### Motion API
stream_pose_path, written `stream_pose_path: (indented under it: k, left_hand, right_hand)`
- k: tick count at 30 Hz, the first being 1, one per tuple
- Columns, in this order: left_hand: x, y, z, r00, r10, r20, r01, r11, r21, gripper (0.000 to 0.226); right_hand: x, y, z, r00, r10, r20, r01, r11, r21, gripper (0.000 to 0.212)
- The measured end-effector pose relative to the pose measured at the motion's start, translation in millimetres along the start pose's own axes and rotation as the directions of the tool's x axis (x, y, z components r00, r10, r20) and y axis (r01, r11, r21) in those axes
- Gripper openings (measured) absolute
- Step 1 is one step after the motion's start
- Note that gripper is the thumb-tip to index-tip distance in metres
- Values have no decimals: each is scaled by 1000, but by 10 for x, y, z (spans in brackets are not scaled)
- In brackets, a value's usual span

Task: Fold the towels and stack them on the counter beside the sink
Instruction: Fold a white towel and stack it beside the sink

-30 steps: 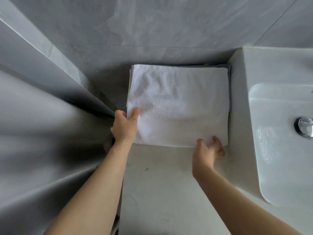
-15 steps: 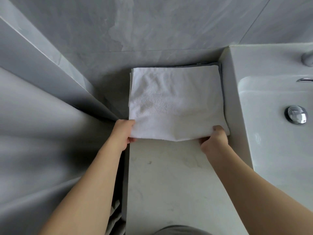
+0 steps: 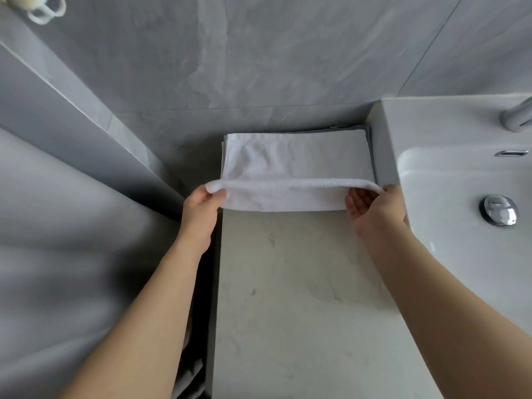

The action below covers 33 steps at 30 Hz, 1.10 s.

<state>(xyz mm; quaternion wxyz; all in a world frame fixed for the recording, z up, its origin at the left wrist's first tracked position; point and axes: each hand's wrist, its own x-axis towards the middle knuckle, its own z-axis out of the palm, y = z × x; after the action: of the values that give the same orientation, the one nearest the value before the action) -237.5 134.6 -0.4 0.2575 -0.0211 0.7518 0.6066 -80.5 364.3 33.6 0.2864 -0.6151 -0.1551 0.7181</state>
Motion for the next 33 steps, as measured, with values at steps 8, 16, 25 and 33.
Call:
stream_pose_path:
  k: [8,16,25,33]
  left_hand:
    - [765,339,302,989,103,-103,-81,976,201,12]
    - [1219,252,590,987,131,-95,-55,823,565,25]
    - [1143,168,675,972,175,-160,-53,818,572,28]
    - [1361,323,560,1000,-7,-12,13,814,581,28]
  right_hand:
    - [343,-311,744,992,-65,104,79,987,-140,35]
    - [906,-238,996,988,-132,-79,89,908,-410,41]
    - [1026,284,1007,700,-657,278,467,127,-875,57]
    - [1346,220,570,454,-282,845,578,-629,-520,74]
